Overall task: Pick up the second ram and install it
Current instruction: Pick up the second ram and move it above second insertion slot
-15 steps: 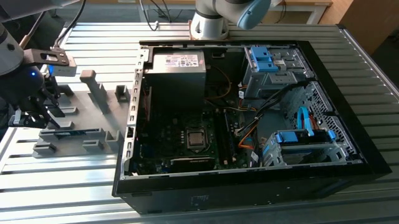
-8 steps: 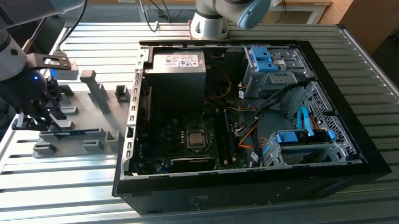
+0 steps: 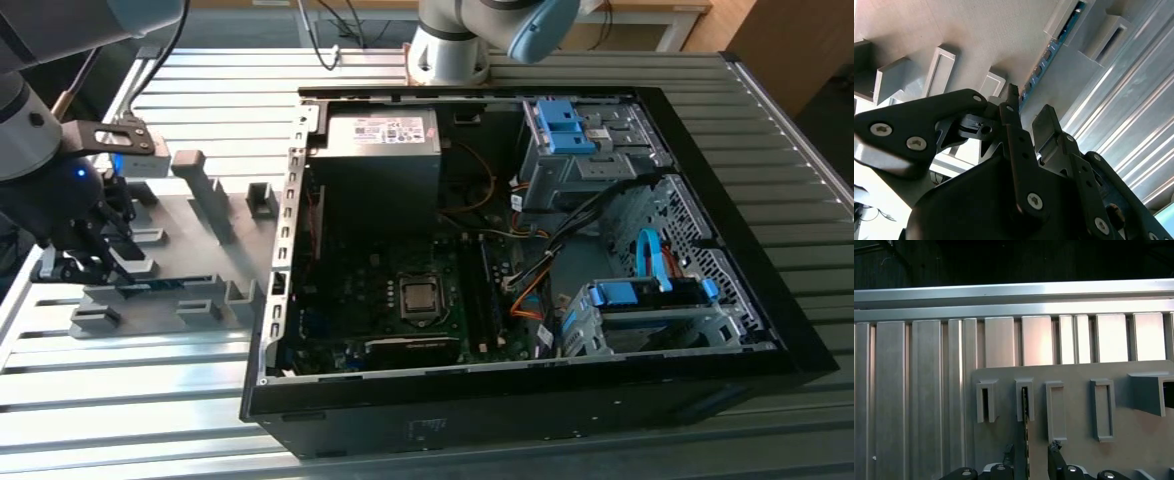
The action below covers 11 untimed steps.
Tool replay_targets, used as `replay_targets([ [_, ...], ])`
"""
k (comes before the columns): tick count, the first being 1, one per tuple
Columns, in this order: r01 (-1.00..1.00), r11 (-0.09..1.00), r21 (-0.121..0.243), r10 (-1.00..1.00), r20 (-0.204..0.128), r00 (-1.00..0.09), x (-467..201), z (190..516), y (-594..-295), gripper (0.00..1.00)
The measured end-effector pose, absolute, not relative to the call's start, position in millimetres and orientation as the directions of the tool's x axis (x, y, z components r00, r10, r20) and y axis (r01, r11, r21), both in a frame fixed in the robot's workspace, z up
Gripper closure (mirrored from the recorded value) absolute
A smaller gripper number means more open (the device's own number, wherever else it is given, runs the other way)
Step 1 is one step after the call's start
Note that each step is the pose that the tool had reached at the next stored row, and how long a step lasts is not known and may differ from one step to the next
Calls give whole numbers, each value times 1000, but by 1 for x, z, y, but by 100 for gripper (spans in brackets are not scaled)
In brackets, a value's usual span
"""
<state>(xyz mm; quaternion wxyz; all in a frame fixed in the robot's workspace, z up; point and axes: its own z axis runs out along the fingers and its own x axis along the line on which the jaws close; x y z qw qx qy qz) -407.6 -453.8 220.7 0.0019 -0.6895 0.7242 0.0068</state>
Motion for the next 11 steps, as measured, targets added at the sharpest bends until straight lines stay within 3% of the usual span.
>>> replay_targets([
  [11,-999,35,-5,-999,-13,-35,-408,214,-456,61],
])
